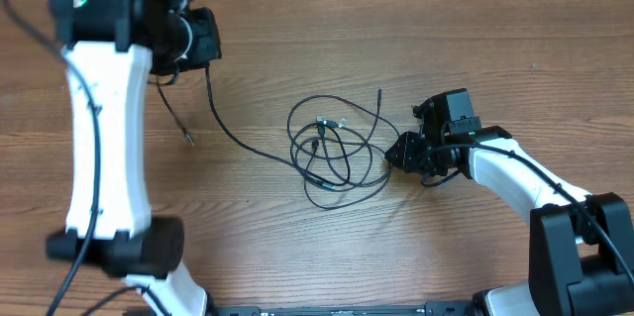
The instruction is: Untangle cables
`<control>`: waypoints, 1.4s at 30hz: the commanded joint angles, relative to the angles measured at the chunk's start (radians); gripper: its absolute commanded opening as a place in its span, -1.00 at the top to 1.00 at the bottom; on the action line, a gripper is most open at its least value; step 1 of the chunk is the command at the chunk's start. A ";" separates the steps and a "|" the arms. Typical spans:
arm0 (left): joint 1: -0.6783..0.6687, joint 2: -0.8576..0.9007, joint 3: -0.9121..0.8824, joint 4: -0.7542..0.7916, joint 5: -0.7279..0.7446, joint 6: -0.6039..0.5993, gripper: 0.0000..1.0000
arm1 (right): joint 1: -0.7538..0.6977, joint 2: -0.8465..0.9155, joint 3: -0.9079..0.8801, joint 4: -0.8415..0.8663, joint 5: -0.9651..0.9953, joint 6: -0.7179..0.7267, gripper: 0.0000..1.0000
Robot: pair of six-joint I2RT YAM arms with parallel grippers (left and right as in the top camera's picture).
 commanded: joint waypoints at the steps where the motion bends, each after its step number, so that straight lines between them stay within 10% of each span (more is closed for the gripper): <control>1: 0.004 0.081 0.005 -0.030 0.118 0.129 0.91 | 0.004 0.004 -0.014 0.006 0.006 -0.002 0.29; 9: -0.011 0.212 -0.025 -0.066 0.536 0.429 0.92 | 0.004 0.005 -0.017 0.008 0.007 -0.003 0.21; 27: -0.111 0.256 -0.339 0.034 0.462 0.525 0.89 | 0.004 0.005 -0.017 0.008 0.007 -0.003 0.20; 35: -0.114 0.256 -0.485 0.105 0.288 0.390 -0.15 | 0.004 0.005 -0.017 0.015 0.007 -0.003 0.17; 42: -0.114 0.256 -0.494 0.114 0.189 0.232 -0.32 | 0.004 0.005 -0.017 0.018 0.015 -0.003 -0.04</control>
